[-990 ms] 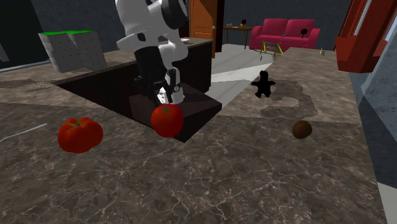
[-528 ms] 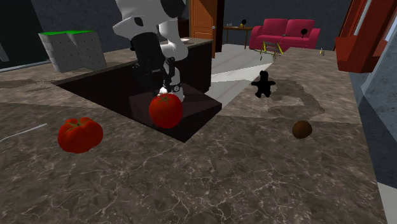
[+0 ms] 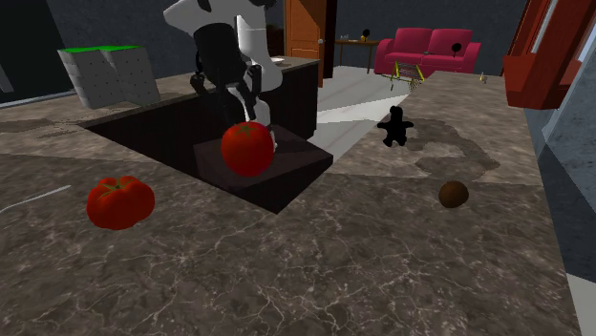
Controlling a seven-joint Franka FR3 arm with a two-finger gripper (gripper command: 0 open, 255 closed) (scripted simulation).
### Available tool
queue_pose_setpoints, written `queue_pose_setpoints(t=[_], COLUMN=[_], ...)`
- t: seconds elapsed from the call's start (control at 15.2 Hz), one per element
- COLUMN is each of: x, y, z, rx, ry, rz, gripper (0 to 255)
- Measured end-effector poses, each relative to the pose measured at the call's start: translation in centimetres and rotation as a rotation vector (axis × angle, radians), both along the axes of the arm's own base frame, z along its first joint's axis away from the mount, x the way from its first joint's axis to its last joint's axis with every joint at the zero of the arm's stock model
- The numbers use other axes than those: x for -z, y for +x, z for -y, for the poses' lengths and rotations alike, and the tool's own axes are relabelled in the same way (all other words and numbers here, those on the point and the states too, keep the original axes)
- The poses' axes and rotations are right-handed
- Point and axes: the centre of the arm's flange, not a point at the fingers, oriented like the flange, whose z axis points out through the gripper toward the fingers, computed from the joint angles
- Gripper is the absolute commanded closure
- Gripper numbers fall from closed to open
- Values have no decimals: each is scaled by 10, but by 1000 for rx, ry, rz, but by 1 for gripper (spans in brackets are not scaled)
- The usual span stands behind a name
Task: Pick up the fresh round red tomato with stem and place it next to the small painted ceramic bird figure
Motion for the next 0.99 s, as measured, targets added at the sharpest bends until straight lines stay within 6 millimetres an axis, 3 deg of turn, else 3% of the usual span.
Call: queue_pose_setpoints(t=[0.53, 0.73, 0.99], x=[-42, -46, -44], y=[0, 5, 9], z=[0, -24, -77], rx=[0, -1, -2], ry=[0, 1, 1], rz=[0, -1, -1], gripper=[255, 255, 255])
